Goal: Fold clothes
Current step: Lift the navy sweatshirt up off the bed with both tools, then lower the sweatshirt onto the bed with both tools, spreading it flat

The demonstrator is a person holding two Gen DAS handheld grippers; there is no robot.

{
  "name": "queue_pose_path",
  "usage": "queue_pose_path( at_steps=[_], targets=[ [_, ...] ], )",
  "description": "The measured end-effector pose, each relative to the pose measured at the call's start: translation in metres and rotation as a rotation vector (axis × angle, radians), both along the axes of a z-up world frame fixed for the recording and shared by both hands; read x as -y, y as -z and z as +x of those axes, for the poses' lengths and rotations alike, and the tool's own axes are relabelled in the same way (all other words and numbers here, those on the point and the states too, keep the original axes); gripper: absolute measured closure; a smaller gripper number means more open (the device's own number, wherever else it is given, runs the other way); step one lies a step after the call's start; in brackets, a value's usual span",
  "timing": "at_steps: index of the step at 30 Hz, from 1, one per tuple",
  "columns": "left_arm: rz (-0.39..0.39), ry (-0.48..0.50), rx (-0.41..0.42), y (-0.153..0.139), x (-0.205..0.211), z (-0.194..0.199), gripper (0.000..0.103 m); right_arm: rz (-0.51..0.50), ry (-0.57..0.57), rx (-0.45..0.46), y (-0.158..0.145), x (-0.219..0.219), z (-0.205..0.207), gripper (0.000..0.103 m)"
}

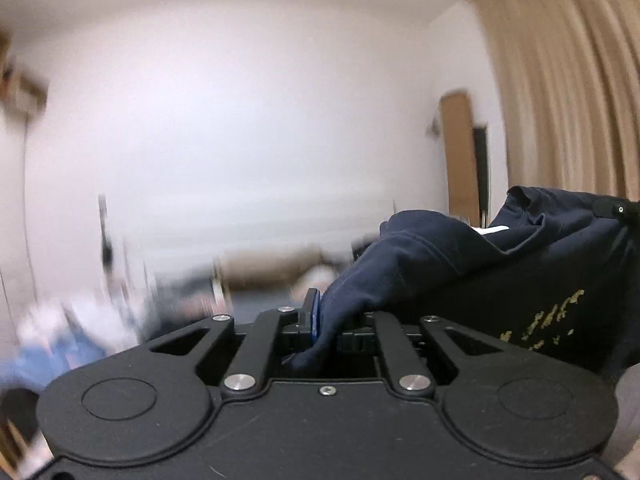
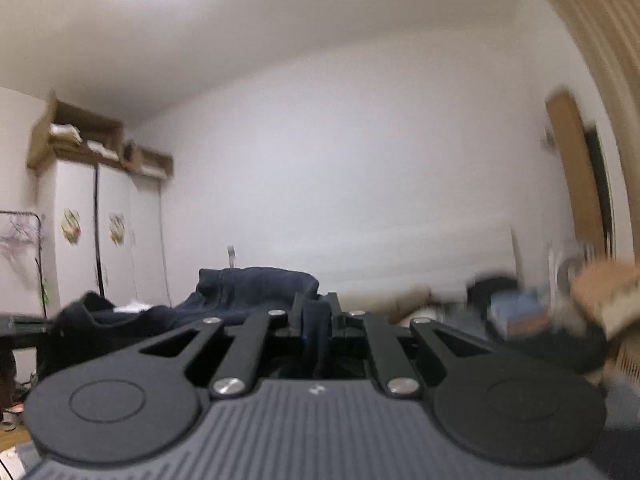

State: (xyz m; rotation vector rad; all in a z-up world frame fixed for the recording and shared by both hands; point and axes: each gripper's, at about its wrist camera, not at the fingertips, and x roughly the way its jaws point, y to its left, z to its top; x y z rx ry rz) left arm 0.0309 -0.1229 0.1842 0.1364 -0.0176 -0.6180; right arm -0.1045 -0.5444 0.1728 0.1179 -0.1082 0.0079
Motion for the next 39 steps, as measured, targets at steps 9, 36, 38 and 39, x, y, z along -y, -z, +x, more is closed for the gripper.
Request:
queue_pose_path(
  at_steps=[9,36,38,39],
  targets=[
    [-0.013,0.003,0.165,-0.077,0.003,-0.062,0.095,-0.134,0.04,0.195,-0.102,-0.017,-0.089,0.095],
    [0.234,-0.016,-0.264,0.114,0.243,0.237,0.095,-0.147,0.374,-0.387,0.127,0.107,0.29,0.095],
    [0.252,-0.026,-0.308,0.148,0.247,0.258,0.095,-0.141,0.387,-0.44,0.16,0.116,0.321,0.095],
    [0.258,-0.028,-0.332,0.164,0.254,0.267,0.095,-0.13,0.393,-0.462,0.173,0.118,0.326,0.094]
  ],
)
